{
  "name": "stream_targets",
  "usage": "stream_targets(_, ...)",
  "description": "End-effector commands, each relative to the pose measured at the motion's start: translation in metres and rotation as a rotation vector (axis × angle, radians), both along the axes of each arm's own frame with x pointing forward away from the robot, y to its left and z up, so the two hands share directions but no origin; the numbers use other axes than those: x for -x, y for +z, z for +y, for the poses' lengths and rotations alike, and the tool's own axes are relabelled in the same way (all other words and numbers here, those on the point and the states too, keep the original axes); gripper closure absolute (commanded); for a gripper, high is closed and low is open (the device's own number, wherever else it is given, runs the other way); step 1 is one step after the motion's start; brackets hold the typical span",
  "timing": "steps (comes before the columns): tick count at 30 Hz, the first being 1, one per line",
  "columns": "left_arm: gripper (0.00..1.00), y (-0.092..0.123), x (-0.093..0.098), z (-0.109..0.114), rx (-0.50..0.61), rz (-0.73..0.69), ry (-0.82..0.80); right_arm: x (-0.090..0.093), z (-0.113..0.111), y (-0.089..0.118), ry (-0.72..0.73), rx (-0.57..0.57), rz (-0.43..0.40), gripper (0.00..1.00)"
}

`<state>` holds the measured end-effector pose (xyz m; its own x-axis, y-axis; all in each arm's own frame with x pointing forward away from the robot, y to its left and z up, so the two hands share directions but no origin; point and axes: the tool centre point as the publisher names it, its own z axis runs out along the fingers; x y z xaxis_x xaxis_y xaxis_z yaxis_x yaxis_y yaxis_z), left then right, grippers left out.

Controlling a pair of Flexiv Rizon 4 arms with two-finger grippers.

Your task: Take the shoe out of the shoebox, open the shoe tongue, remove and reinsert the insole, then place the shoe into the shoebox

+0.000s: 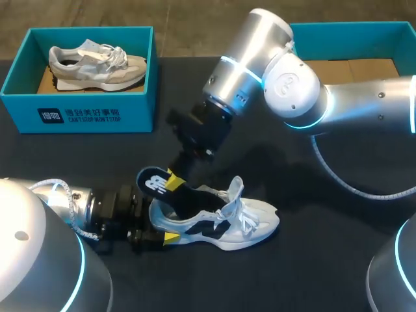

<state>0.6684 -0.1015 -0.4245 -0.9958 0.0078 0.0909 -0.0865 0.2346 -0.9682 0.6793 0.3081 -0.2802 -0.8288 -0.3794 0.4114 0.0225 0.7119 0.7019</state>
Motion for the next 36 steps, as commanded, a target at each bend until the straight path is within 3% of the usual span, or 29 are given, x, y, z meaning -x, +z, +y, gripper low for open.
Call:
stream_targets(1, 1.0, -0.006, 0.0, 0.0, -0.002, 0.0, 0.002, 0.016, -0.001, 0.019, -0.083, -0.044, -0.053, 1.0)
stream_targets(7, 1.0, -0.006, 0.0, 0.0, -0.002, 0.0, 0.002, 0.027, -0.009, 0.058, -0.165, -0.076, -0.113, 1.0)
stream_targets(11, 1.0, -0.006, 0.0, 0.0, -0.002, 0.0, 0.002, 0.031, -0.018, 0.071, -0.228, -0.082, -0.13, 1.0)
stream_targets(15, 1.0, -0.006, 0.0, 0.0, -0.002, 0.0, 0.002, 0.031, -0.034, 0.089, -0.296, -0.245, -0.142, 1.0)
stream_targets(16, 1.0, -0.006, 0.0, 0.0, -0.002, 0.0, 0.002, 0.033, -0.036, 0.094, -0.321, -0.264, -0.191, 1.0)
stream_targets(30, 1.0, -0.006, 0.0, 0.0, -0.002, 0.0, 0.002, 0.033, -0.036, 0.094, -0.321, -0.264, -0.191, 1.0)
stream_targets(36, 1.0, -0.006, 0.0, 0.0, -0.002, 0.0, 0.002, 0.021, -0.032, 0.136, -0.377, -0.383, -0.226, 1.0)
